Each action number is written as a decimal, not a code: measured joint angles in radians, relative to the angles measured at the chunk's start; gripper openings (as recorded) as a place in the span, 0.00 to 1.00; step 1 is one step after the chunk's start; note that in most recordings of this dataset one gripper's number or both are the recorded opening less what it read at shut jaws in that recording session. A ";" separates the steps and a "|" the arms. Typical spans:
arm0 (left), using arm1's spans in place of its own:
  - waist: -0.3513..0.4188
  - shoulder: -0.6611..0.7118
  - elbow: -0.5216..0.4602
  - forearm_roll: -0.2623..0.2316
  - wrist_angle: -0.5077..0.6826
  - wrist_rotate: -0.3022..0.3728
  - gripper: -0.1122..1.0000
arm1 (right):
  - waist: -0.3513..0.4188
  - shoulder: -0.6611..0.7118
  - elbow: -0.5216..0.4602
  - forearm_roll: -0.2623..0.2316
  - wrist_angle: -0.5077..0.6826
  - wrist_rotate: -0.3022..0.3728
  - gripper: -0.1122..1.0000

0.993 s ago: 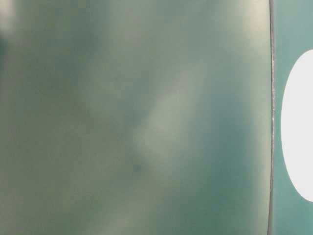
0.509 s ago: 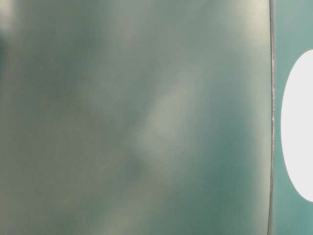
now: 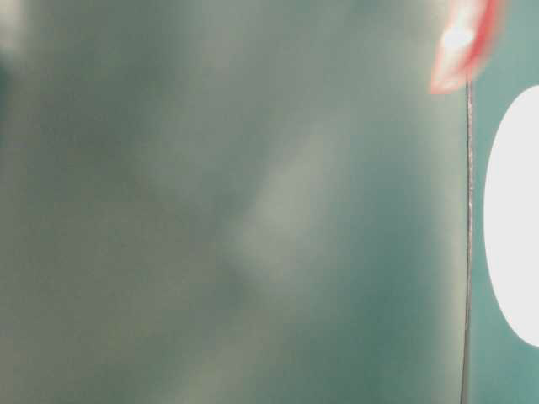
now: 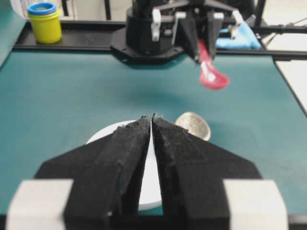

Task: Scoop the yellow hexagonal prism block from the bowl with a spoon using the right arm.
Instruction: 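Lift the spoon with the right gripper and swing it over the bowl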

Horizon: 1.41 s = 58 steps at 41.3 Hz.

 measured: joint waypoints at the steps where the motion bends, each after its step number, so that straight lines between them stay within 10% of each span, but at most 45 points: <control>1: 0.002 0.000 0.000 0.000 -0.002 0.000 0.20 | -0.012 -0.028 -0.015 0.000 0.040 -0.026 0.33; 9: 0.002 0.002 0.000 0.000 0.000 0.000 0.20 | -0.089 -0.193 -0.163 0.000 0.379 -0.160 0.33; 20: 0.002 0.002 0.000 0.000 0.000 0.000 0.20 | -0.094 -0.207 -0.327 -0.002 0.689 -0.179 0.33; 58: 0.002 0.000 0.000 0.000 0.002 0.000 0.20 | -0.221 -0.074 -0.396 -0.002 0.574 -0.166 0.33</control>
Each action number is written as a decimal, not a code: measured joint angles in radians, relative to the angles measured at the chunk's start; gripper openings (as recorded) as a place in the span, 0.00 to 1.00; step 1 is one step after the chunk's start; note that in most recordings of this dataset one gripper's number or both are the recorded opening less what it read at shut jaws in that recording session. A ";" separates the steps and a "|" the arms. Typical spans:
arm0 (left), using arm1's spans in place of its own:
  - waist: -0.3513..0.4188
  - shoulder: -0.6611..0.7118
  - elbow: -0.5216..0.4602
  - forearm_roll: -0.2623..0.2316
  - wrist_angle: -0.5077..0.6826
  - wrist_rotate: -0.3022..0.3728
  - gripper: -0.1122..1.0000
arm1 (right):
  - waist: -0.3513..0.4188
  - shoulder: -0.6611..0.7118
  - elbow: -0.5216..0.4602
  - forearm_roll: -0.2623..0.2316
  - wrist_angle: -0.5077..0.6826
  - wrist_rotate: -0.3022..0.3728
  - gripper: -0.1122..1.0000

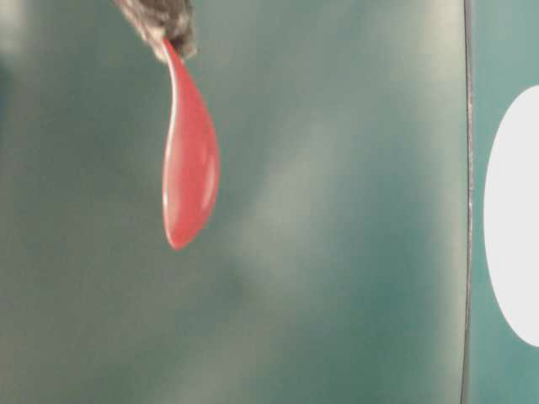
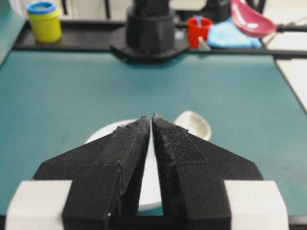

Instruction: Scoop the yellow hexagonal prism block from the bowl with a spoon using the right arm.

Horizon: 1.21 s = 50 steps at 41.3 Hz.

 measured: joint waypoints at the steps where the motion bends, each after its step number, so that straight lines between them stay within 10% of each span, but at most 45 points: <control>1: 0.000 0.000 0.000 0.000 0.000 0.000 0.20 | -0.005 -0.002 0.000 0.000 0.000 0.000 0.33; 50: 0.003 -0.037 -0.011 0.002 0.104 0.020 0.20 | -0.250 0.000 -0.008 0.000 0.156 0.000 0.21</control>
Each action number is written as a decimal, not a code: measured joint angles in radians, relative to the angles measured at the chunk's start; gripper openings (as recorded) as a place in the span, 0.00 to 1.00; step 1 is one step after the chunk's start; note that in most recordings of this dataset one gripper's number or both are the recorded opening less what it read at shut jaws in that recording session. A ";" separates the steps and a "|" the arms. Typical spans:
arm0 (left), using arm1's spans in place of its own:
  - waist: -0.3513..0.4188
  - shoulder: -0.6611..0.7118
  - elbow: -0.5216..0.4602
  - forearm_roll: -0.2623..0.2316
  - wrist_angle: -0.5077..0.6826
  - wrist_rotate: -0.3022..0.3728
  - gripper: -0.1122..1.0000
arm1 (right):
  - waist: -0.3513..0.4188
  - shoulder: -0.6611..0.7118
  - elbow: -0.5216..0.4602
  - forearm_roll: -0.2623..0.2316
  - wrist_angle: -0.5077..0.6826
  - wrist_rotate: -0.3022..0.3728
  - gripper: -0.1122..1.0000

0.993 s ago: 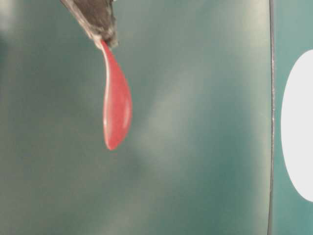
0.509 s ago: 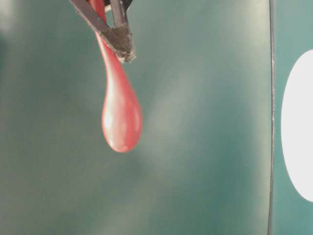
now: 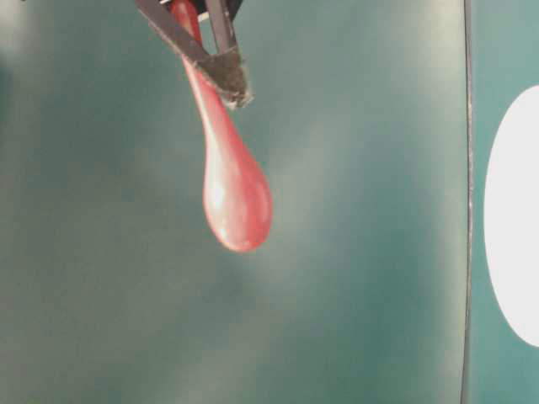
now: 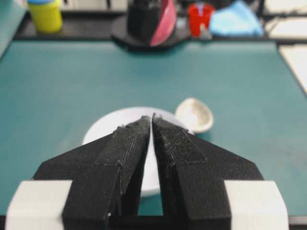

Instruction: Scoop the yellow hexagonal prism block from the bowl with a spoon using the right arm.

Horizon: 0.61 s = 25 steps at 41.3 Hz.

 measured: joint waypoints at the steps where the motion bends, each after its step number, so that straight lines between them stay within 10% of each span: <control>1: 0.003 -0.005 -0.003 0.000 0.015 -0.005 0.20 | 0.000 0.000 0.002 0.000 0.014 0.000 0.21; 12: 0.014 -0.031 -0.011 0.000 0.074 -0.002 0.20 | 0.015 -0.002 0.037 0.000 0.124 0.072 0.20; 25: 0.015 -0.026 -0.009 0.002 0.064 0.002 0.20 | 0.098 -0.005 0.279 0.000 -0.130 0.233 0.20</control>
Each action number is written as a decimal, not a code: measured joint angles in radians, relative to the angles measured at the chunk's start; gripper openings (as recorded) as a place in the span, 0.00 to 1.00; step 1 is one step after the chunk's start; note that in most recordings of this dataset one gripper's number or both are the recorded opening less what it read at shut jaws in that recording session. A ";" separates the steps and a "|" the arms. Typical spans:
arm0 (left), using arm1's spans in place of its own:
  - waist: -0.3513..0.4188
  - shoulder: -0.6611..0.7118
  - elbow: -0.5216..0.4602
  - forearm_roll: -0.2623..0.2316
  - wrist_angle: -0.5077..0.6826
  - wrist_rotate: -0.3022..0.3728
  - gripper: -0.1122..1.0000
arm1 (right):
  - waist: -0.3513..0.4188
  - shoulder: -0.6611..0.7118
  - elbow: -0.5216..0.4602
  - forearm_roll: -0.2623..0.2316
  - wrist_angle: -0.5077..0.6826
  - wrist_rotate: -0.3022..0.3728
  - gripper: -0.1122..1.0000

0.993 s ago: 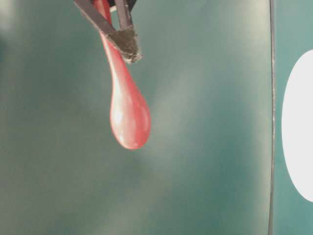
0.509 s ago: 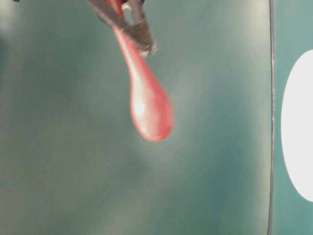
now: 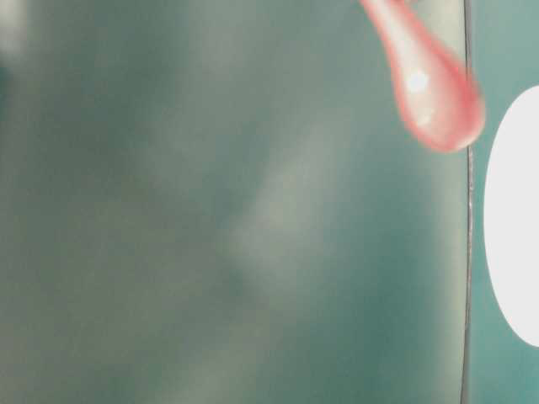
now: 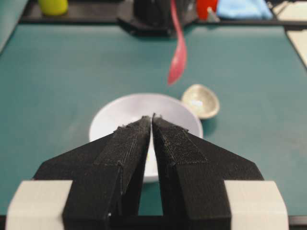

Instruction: Scoop the yellow hexagonal prism block from the bowl with a spoon using the right arm.

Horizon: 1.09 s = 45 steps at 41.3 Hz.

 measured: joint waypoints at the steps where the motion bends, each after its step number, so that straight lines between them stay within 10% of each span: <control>1: -0.002 0.000 -0.002 0.000 -0.005 0.000 0.20 | 0.012 0.000 0.020 0.000 -0.028 0.009 0.20; 20: 0.000 0.015 -0.002 0.000 -0.074 -0.012 0.20 | 0.308 0.072 0.206 0.003 -0.380 0.245 0.20; 45: 0.000 0.020 -0.002 0.000 -0.075 -0.005 0.20 | 0.351 0.222 0.173 0.003 -0.385 0.285 0.30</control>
